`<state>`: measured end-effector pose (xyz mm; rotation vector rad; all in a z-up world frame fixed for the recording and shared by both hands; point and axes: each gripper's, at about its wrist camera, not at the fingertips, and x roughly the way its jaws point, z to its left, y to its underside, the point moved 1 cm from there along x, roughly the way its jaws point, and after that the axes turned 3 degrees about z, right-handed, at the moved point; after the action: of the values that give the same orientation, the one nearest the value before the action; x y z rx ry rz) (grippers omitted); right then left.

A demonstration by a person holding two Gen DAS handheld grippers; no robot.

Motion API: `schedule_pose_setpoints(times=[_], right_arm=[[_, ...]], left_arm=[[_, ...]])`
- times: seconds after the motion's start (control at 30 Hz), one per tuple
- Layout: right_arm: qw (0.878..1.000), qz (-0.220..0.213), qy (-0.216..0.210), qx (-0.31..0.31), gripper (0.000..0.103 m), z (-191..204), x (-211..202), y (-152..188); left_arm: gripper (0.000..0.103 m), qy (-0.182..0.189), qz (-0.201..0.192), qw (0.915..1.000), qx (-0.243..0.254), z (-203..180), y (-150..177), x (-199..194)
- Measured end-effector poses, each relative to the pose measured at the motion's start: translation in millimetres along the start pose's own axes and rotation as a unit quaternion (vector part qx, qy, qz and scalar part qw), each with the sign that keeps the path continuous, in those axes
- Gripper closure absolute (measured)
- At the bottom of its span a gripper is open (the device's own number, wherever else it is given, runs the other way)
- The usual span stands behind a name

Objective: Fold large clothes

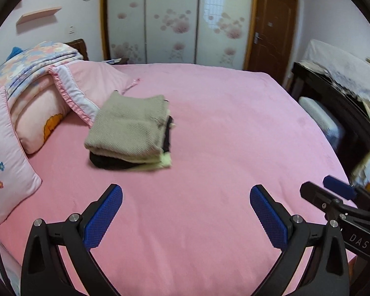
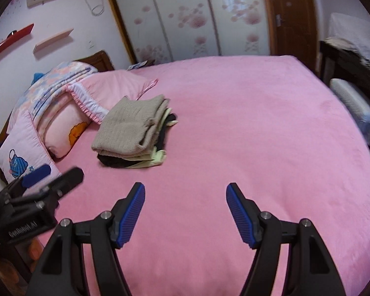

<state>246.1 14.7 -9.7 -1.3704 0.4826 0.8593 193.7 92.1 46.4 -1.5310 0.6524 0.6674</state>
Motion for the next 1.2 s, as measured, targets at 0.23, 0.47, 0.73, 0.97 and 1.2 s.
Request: schedule_pose_setpoints(times=[0.23,0.47,0.73,0.97,1.2], right_arm=[[0.998,-0.020,0.060,0.013,0.034,-32.1,-63.7,41.1],[0.997,-0.039,0.069,0.008,0.033,-46.0,-102.0,68.7],[0.998,-0.044,0.052,-0.012,0.033,-43.1,-120.8,85.3],[0.996,-0.057,0.067,-0.024,0.033,-44.2,-130.0,93.5],[0.996,-0.047,0.068,-0.022,0.033,-48.7,-124.7,99.4]], left_arm=[[0.000,0.016,-0.011,0.9998,0.002,-51.9,40.2,-46.3],[0.000,0.003,-0.006,1.0000,-0.002,-76.2,65.8,-70.8],[0.001,-0.004,-0.011,0.9999,-0.001,-89.3,87.3,-90.4],[0.001,0.000,0.002,1.0000,-0.004,-91.9,95.5,-88.0],[0.001,-0.020,0.010,0.9998,0.000,-95.6,100.0,-87.9]])
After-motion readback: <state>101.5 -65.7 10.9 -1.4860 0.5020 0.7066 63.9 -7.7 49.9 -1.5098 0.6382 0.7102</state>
